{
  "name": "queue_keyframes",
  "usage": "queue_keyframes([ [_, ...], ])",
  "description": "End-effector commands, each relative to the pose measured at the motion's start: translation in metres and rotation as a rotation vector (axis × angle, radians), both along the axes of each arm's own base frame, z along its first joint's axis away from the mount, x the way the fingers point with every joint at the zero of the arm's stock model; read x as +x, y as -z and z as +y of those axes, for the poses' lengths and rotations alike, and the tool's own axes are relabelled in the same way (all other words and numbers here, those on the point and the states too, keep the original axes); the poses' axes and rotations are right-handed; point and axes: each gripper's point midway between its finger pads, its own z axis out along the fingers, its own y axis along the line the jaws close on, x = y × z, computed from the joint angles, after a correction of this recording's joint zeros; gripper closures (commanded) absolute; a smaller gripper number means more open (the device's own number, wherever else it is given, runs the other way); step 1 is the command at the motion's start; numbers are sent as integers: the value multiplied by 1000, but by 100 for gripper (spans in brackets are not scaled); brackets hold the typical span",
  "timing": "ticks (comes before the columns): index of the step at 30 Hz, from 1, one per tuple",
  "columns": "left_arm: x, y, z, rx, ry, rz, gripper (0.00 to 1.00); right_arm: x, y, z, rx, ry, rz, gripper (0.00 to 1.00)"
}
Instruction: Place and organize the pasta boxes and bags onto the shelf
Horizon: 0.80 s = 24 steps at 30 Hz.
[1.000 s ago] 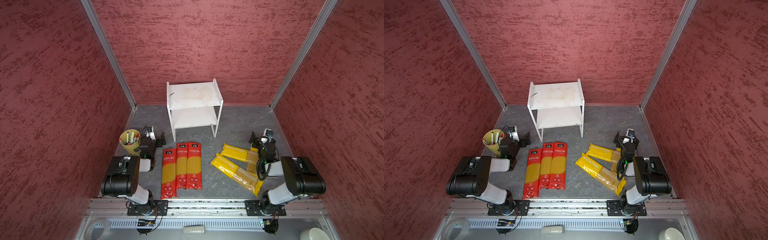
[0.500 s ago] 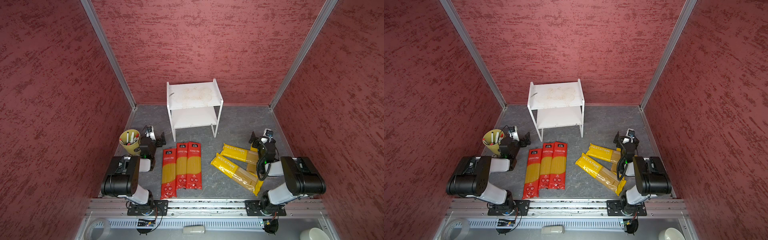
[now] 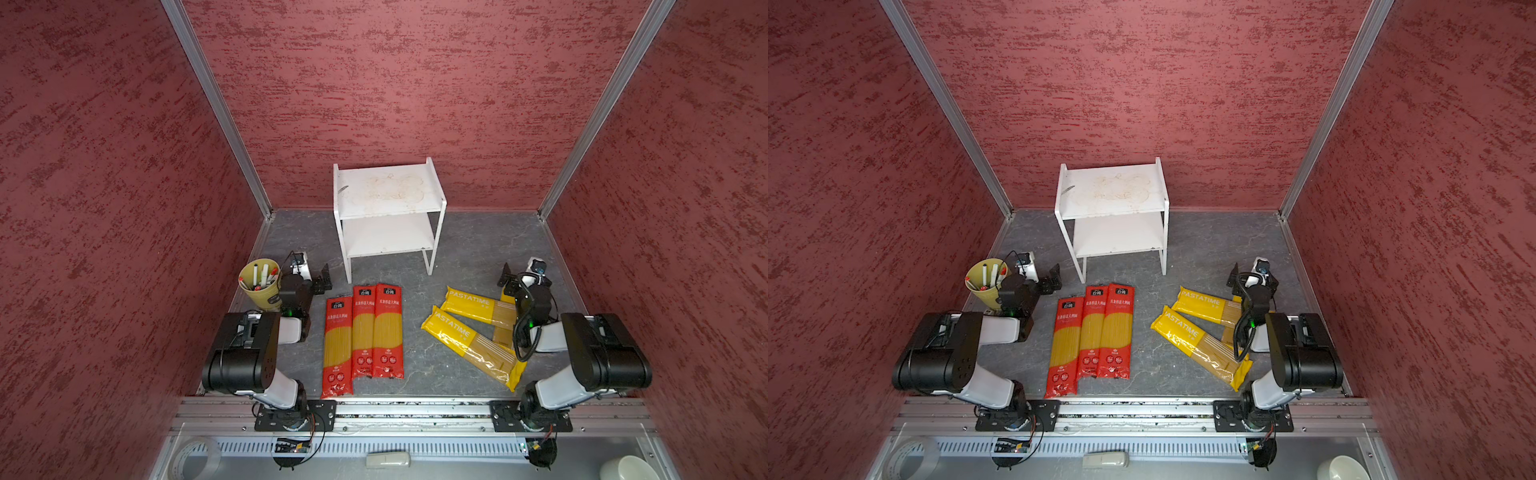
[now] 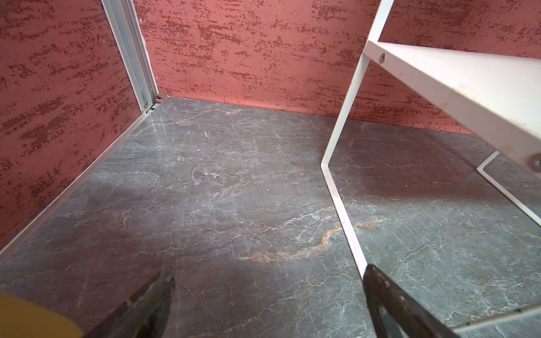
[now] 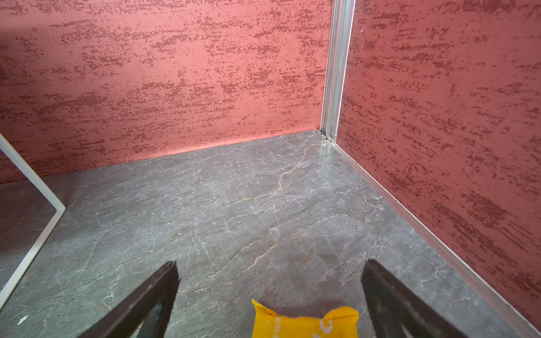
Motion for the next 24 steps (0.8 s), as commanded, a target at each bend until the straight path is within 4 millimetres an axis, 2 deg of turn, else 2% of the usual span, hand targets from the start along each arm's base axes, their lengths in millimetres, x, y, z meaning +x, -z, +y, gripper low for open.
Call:
queue_keyframes([
  [1, 4, -5, -1, 16, 6, -11, 1, -1, -4, -2, 5, 10, -20, 1],
  [21, 4, -5, -1, 14, 7, -11, 1, -4, -5, -6, 11, 34, -29, 1],
  [24, 4, -4, 0, 11, 11, -7, 1, -6, -14, -3, 3, 14, -44, 1],
])
